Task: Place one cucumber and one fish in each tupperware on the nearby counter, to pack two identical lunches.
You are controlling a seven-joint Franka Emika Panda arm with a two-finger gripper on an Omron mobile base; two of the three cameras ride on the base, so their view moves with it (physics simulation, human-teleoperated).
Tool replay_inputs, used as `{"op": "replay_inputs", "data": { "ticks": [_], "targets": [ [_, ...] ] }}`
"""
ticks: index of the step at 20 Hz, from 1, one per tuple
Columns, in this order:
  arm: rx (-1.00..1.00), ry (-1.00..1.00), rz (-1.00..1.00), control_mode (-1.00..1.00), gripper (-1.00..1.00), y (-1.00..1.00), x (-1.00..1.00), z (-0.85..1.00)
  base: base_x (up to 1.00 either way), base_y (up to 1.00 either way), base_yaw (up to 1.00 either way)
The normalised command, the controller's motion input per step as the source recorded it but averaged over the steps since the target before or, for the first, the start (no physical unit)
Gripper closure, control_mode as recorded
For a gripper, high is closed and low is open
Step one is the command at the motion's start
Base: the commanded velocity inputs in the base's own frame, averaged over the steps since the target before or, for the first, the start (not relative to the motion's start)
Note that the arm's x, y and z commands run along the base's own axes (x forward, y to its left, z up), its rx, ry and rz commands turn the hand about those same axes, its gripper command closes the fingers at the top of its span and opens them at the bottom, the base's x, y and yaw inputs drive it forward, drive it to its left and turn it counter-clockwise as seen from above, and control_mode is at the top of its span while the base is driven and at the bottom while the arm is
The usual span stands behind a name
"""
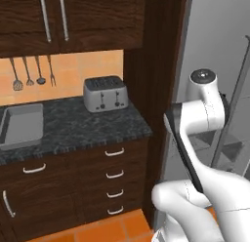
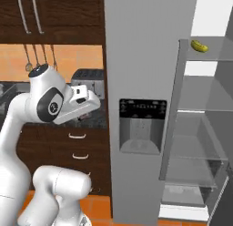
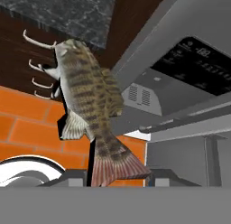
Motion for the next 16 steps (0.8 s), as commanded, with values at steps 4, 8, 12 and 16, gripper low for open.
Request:
{"op": "replay_inputs", "data": {
  "ticks": [4,8,12,16],
  "targets": [
    [0.0,0.0,0.0,1.0,1.0,0.0,0.0,0.0,0.0,1.0,0.0],
    [0.0,0.0,0.0,1.0,1.0,0.0,0.0,0.0,0.0,1.0,0.0],
    [0.0,0.0,0.0,1.0,1.0,0.0,0.0,0.0,0.23,1.0,-0.01],
    [0.0,0.0,0.0,1.0,1.0,0.0,0.0,0.0,0.74,1.0,-0.07]
  ]
}}
